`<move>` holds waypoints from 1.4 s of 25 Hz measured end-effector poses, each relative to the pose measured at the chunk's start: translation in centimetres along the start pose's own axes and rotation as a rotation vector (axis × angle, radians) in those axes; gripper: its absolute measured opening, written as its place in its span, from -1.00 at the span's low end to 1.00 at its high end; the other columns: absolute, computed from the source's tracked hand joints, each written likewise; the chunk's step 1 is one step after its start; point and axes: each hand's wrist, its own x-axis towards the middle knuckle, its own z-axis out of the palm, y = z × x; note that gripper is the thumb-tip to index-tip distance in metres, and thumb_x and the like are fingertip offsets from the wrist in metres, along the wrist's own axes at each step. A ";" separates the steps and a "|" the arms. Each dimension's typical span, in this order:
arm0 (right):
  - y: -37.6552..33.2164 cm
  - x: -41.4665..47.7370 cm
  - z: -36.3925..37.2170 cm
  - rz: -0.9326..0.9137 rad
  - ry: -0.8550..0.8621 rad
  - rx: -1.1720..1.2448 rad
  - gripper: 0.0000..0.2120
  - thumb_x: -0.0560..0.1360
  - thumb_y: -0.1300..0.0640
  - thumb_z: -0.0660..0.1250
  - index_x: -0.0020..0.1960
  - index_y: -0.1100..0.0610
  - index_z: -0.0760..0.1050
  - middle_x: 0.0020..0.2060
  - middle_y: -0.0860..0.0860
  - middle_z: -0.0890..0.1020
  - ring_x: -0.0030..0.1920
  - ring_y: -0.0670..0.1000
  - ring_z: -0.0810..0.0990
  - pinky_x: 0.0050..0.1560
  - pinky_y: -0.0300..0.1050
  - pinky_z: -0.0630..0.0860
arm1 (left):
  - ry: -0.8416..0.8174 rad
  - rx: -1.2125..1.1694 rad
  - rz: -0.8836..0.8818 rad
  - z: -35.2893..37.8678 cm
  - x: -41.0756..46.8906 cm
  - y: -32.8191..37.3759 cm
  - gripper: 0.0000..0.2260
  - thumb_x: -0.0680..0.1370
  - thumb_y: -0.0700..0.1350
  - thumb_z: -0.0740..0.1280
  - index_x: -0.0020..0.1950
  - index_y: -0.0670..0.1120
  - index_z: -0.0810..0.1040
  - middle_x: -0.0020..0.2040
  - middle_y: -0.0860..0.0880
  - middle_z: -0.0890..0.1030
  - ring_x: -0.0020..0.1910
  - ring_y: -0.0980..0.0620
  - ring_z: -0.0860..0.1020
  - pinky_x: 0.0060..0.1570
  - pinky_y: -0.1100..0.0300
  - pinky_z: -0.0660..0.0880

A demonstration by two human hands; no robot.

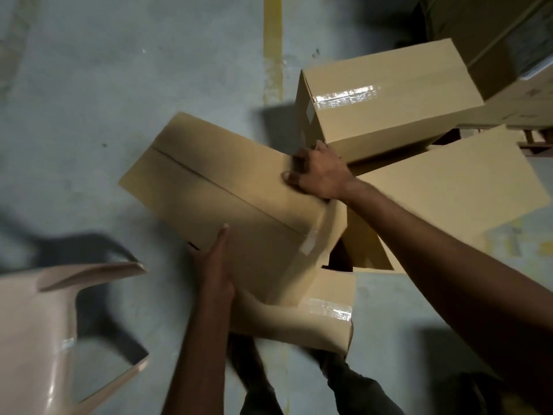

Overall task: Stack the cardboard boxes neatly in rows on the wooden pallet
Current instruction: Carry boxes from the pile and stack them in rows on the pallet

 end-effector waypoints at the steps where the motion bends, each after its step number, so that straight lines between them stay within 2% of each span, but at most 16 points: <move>1: -0.8 -1.9 -1.3 0.012 -0.008 0.078 -0.41 0.52 -0.28 0.37 0.38 0.09 0.51 0.26 0.14 0.50 0.30 0.19 0.47 0.34 0.07 0.44 | 0.022 0.048 0.098 -1.6 -1.0 1.6 -0.35 0.47 -0.01 0.57 0.49 -0.08 0.41 0.36 -0.12 0.57 0.21 -0.14 0.62 0.20 -0.07 0.59; 3: -2.2 -6.7 -3.6 0.100 -0.104 0.276 -0.49 0.51 -0.24 0.43 0.30 0.09 0.55 0.16 0.04 0.59 0.20 0.10 0.56 0.27 -0.01 0.50 | -0.018 0.208 0.209 -4.9 -2.5 4.6 -0.50 0.51 0.02 0.53 0.39 -0.10 0.53 0.21 -0.07 0.65 0.08 -0.07 0.66 -0.01 0.08 0.63; 5: -3.3 -12.8 -5.0 0.209 -0.193 0.528 -0.48 0.49 -0.19 0.49 0.34 0.05 0.54 0.15 -0.08 0.61 0.17 0.00 0.58 0.32 0.02 0.50 | -0.131 0.366 0.248 -8.3 -4.8 6.9 -0.58 0.56 0.01 0.48 0.37 -0.10 0.56 0.15 -0.05 0.65 -0.03 0.01 0.64 -0.17 0.21 0.55; 7: -4.3 -19.2 -5.6 0.291 -0.194 0.714 -0.38 0.45 -0.18 0.53 0.42 0.00 0.46 0.18 -0.10 0.60 0.17 -0.03 0.59 0.33 0.04 0.51 | -0.232 0.458 0.278 -10.4 -7.7 7.9 -0.59 0.57 0.01 0.47 0.37 -0.09 0.56 0.14 -0.07 0.65 -0.08 0.05 0.62 -0.23 0.23 0.50; 11: -5.5 -31.3 -5.6 0.403 -0.163 0.899 -0.38 0.47 -0.17 0.52 0.42 0.01 0.40 0.16 -0.04 0.62 0.08 -0.03 0.64 0.08 -0.08 0.62 | -0.311 0.596 0.339 -14.5 -15.3 7.6 -0.59 0.59 0.03 0.43 0.39 -0.10 0.53 0.16 -0.09 0.64 -0.14 0.09 0.59 -0.29 0.25 0.44; 13: -5.6 -37.4 -5.8 0.422 -0.119 0.959 -0.37 0.49 -0.16 0.50 0.45 0.01 0.38 0.17 -0.04 0.61 0.07 -0.06 0.62 0.03 -0.10 0.61 | -0.361 0.595 0.372 -16.4 -19.5 6.7 -0.58 0.60 0.04 0.41 0.43 -0.06 0.51 0.17 -0.06 0.63 -0.11 0.08 0.59 -0.29 0.23 0.45; 16: -4.8 -46.8 -5.5 0.452 -0.026 1.039 -0.30 0.49 -0.12 0.51 0.52 0.00 0.32 0.06 -0.12 0.56 -0.03 -0.11 0.58 -0.05 -0.08 0.59 | -0.445 0.553 0.440 -19.1 -26.1 3.6 -0.59 0.61 0.03 0.41 0.44 0.02 0.47 0.20 0.01 0.58 -0.07 0.14 0.57 -0.26 0.28 0.46; 18: -3.5 -52.5 -4.9 0.453 0.050 1.083 -0.30 0.48 -0.09 0.53 0.53 -0.01 0.32 0.03 -0.17 0.57 -0.06 -0.11 0.61 0.02 0.01 0.63 | -0.472 0.556 0.503 -20.4 -30.4 0.9 -0.56 0.59 0.03 0.44 0.44 -0.01 0.49 0.28 0.02 0.58 0.03 0.10 0.60 -0.15 0.28 0.50; 20: -1.5 -58.3 -4.4 0.442 0.125 1.130 -0.34 0.47 -0.06 0.54 0.49 -0.03 0.38 0.05 -0.19 0.59 -0.03 -0.12 0.64 -0.06 -0.04 0.62 | -0.493 0.574 0.532 -21.4 -34.8 -2.4 -0.49 0.56 0.05 0.47 0.48 -0.02 0.47 0.33 -0.04 0.59 0.16 0.01 0.61 -0.04 0.23 0.55; 22: 0.2 -63.8 -4.0 0.442 0.196 1.176 -0.35 0.45 -0.04 0.57 0.47 -0.04 0.41 0.09 -0.16 0.63 0.00 -0.13 0.66 -0.14 -0.15 0.59 | -0.554 0.563 0.530 -22.3 -39.6 -5.3 -0.58 0.58 0.01 0.45 0.42 0.00 0.48 0.23 -0.01 0.62 0.05 0.09 0.62 -0.18 0.33 0.54; 24: 1.8 -69.6 -3.5 0.444 0.279 1.194 -0.34 0.42 -0.05 0.59 0.45 -0.06 0.42 0.15 -0.13 0.65 0.05 -0.13 0.67 -0.09 -0.18 0.57 | -0.624 0.544 0.526 -23.1 -44.4 -8.1 -0.68 0.61 -0.07 0.43 0.29 0.11 0.42 0.07 0.08 0.61 -0.10 0.22 0.57 -0.32 0.41 0.48; 27: 3.5 -78.1 -2.2 0.475 0.398 1.212 -0.39 0.41 -0.03 0.60 0.40 -0.06 0.47 0.17 -0.11 0.65 0.09 -0.12 0.66 0.05 -0.19 0.56 | -0.734 0.569 0.531 -24.4 -50.3 -12.3 -0.67 0.60 -0.18 0.42 0.21 0.13 0.37 -0.08 0.16 0.56 -0.27 0.27 0.60 -0.41 0.44 0.49; 29: 4.0 -83.5 -0.3 0.506 0.482 1.229 -0.42 0.42 0.01 0.59 0.38 -0.06 0.47 0.15 -0.13 0.64 0.08 -0.16 0.65 0.02 -0.27 0.53 | -0.824 0.577 0.539 -25.1 -52.1 -15.3 -0.72 0.58 -0.22 0.44 0.18 0.06 0.46 -0.07 0.12 0.64 -0.28 0.28 0.66 -0.35 0.40 0.54; 31: 4.2 -88.3 2.1 0.545 0.546 1.242 -0.39 0.43 0.03 0.59 0.42 -0.03 0.46 0.19 -0.11 0.63 0.11 -0.17 0.63 0.06 -0.30 0.51 | -0.906 0.600 0.498 -25.8 -53.2 -18.3 -0.69 0.54 -0.18 0.49 0.25 0.02 0.55 0.03 0.00 0.73 -0.09 0.11 0.72 -0.15 0.19 0.64; 33: 4.5 -92.9 4.7 0.589 0.590 1.249 -0.37 0.44 0.05 0.58 0.46 0.00 0.44 0.24 -0.09 0.61 0.15 -0.18 0.59 0.08 -0.33 0.48 | -0.975 0.639 0.460 -26.5 -54.5 -21.3 -0.65 0.51 -0.13 0.53 0.26 0.04 0.59 0.07 0.00 0.74 0.02 -0.02 0.72 0.01 0.04 0.64; 35: 4.8 -97.9 6.9 0.633 0.615 1.265 -0.37 0.45 0.06 0.57 0.46 0.00 0.43 0.23 -0.10 0.60 0.13 -0.22 0.57 0.01 -0.38 0.46 | -1.013 0.683 0.446 -27.7 -56.7 -24.6 -0.67 0.50 -0.10 0.54 0.23 0.08 0.60 0.04 0.05 0.74 0.02 0.01 0.72 0.01 0.04 0.64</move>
